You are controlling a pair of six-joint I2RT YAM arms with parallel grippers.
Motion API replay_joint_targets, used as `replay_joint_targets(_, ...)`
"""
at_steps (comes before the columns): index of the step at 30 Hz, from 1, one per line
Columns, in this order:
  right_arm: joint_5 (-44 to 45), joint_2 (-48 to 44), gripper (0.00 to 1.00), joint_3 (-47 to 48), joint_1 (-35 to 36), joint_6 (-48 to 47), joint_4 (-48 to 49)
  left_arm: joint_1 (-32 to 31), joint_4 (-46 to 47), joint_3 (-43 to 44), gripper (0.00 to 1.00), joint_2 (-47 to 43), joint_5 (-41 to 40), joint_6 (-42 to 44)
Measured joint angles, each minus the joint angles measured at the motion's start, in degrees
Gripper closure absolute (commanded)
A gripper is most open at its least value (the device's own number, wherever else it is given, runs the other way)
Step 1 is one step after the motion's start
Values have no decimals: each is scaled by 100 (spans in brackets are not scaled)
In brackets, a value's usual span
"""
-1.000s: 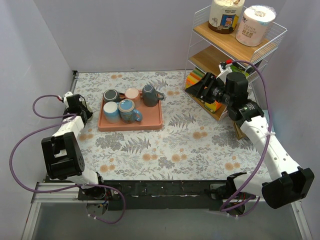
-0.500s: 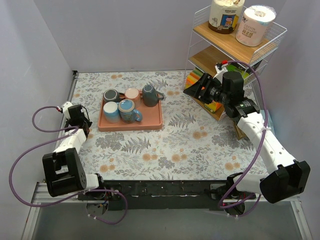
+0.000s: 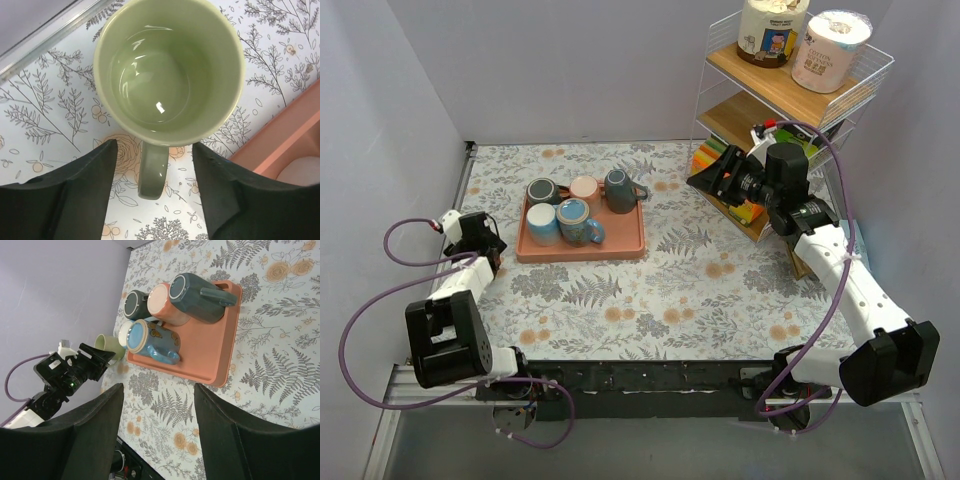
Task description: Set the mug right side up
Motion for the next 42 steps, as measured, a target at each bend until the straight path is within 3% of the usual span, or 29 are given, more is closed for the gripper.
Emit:
replay_joint_targets(3,2,-2,34,-66,-35,2,46,0,-68,-2,2,22,-7,-157)
replay_joint_targets(10,2,-2,30,-98,-72,-24,44,-11,-529,22,2,-424,-129,-603)
replay_joint_targets(20,-216,404,14,245,-57,-501,-87,-144,-2365,286,2,-1751,-284,-1770)
replay_joint_targets(27,-332,935,12,542,518,-1388,-96,-326,-3246,1222,2,-1919,-354,-2124)
replay_joint_targets(32,-317,1650,16,883,1449,-2479,-74,-496,-3034,1851,2,-1860,184,-2055)
replay_joint_targets(37,-28,2393,20,1327,2341,-3604,-76,-629,-2417,1991,2,-1714,1244,-1921)
replay_joint_targets(42,120,3029,21,1685,2601,-4199,-35,-798,-1843,1991,2,-1539,2288,-1847)
